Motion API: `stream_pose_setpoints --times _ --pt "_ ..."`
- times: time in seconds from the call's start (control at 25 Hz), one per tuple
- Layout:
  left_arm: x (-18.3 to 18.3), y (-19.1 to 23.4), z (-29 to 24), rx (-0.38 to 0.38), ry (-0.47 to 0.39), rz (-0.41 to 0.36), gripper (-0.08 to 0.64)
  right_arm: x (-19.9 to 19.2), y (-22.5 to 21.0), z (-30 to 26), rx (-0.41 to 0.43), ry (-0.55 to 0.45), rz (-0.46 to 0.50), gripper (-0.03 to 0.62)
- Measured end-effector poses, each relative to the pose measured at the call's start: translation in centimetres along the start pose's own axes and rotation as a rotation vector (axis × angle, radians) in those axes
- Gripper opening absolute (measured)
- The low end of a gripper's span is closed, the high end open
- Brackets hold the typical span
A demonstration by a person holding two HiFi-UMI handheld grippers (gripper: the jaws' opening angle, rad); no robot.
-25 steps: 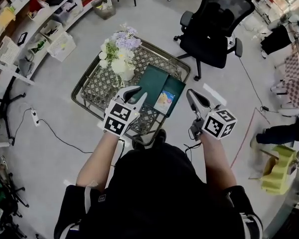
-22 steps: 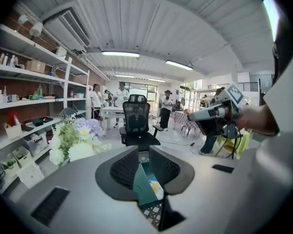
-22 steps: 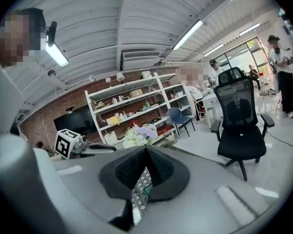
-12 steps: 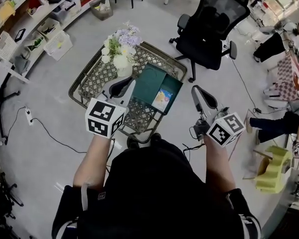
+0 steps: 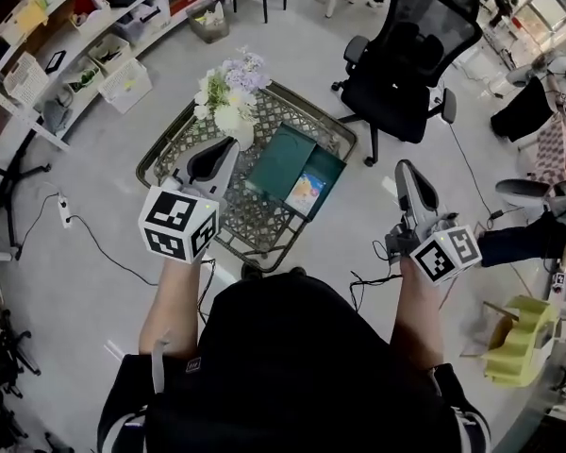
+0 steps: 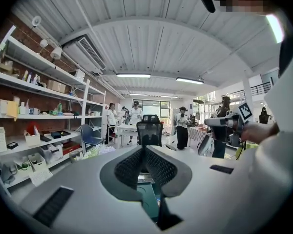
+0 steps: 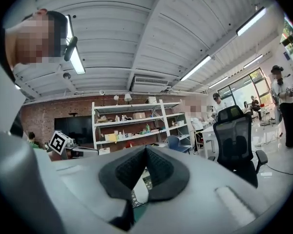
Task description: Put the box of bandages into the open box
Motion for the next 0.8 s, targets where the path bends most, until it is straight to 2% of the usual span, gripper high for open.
stream_pose_setpoints --times 0.36,0.8 --pt "0.2 -1.1 -0.3 0.078 0.024 0.022 0.023 0.4 -2.8 0.9 0.015 -0.035 0.025 0.008" --pt "0.8 -2.7 -1.8 0.062 0.035 0.005 0.023 -0.1 -2.9 0.3 0.032 -0.015 0.042 0.008"
Point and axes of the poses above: the fingertips, and each gripper's own axes: z backward along the fingers, y to its left, x out of its top, the point moved 3 cm from there along z, backward along the fingers, and after that the axes turned 1 degree about -x, right-handed, at the moved point
